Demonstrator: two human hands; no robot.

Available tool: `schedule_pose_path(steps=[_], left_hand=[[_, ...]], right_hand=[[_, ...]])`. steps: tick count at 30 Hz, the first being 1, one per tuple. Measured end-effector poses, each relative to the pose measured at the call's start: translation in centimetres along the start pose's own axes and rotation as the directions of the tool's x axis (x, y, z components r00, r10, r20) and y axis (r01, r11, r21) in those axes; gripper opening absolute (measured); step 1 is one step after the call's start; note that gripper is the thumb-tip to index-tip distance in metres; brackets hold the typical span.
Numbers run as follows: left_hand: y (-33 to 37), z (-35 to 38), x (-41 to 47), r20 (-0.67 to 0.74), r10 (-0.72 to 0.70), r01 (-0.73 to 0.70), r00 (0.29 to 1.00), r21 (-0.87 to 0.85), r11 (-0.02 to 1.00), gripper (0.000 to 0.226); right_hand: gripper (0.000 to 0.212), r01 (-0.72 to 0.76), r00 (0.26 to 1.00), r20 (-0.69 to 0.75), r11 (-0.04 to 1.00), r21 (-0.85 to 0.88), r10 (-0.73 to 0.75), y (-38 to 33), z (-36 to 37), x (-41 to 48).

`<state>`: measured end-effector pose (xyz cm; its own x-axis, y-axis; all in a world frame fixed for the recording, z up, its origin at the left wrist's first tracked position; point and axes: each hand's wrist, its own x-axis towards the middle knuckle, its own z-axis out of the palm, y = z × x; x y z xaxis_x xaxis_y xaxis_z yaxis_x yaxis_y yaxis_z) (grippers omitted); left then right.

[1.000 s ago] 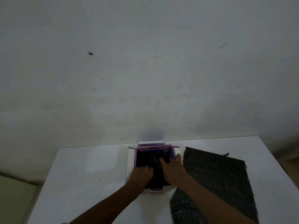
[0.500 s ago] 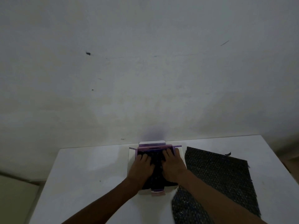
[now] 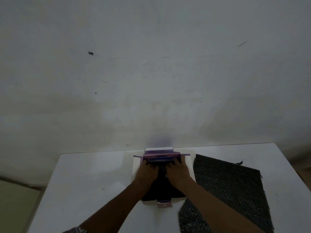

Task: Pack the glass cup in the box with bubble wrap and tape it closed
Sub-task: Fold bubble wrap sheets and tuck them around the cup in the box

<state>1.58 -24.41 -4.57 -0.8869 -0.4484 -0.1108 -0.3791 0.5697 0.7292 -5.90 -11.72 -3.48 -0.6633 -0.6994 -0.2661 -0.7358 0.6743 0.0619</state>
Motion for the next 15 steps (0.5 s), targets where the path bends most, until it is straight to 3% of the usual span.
schedule_pose_path(steps=[2,4,6,7,9,11,13,15], left_hand=[[-0.2,-0.4,0.1,-0.007,0.047,-0.046,0.999,0.06,0.997,0.011],[-0.8,-0.5,-0.3,0.131,0.104,-0.127,0.986,0.18,0.975,0.01],[-1.4,-0.4,-0.6,0.272,0.155,-0.28,0.95,0.517,0.809,0.019],[-1.7,-0.4,-0.6,0.304,0.225,-0.376,0.926,0.675,0.635,0.027],[-0.2,-1.0,-1.4,0.387,0.247,-0.459,0.888,0.728,0.509,0.03],[2.0,-1.0,-2.2,0.345,0.283,-0.446,0.895,0.692,0.567,0.032],[4.6,-0.7,-3.2,0.262,0.381,-0.458,0.887,0.617,0.64,0.031],[6.9,0.9,-4.8,0.291,0.517,-0.583,0.805,0.553,0.596,0.024]], right_hand=[[0.027,0.014,0.998,0.065,1.0,0.001,-0.014,0.1,-0.2,0.0],[0.034,0.009,0.996,0.088,1.0,-0.026,-0.006,0.4,-0.1,-0.3],[0.039,-0.012,0.998,0.059,1.0,-0.028,0.014,1.1,-0.5,-0.9],[0.038,0.006,1.0,0.004,1.0,-0.014,-0.006,1.5,-0.4,-1.5],[0.028,0.12,0.966,-0.234,0.992,0.045,-0.106,2.7,-0.4,-2.6],[0.02,0.157,0.909,-0.404,0.983,0.093,-0.107,4.3,-0.9,-4.1],[0.024,0.099,0.888,-0.46,0.974,0.204,0.006,5.9,-1.1,-5.9],[0.027,0.057,0.873,-0.472,0.935,0.351,0.124,7.6,-0.2,-7.8]])
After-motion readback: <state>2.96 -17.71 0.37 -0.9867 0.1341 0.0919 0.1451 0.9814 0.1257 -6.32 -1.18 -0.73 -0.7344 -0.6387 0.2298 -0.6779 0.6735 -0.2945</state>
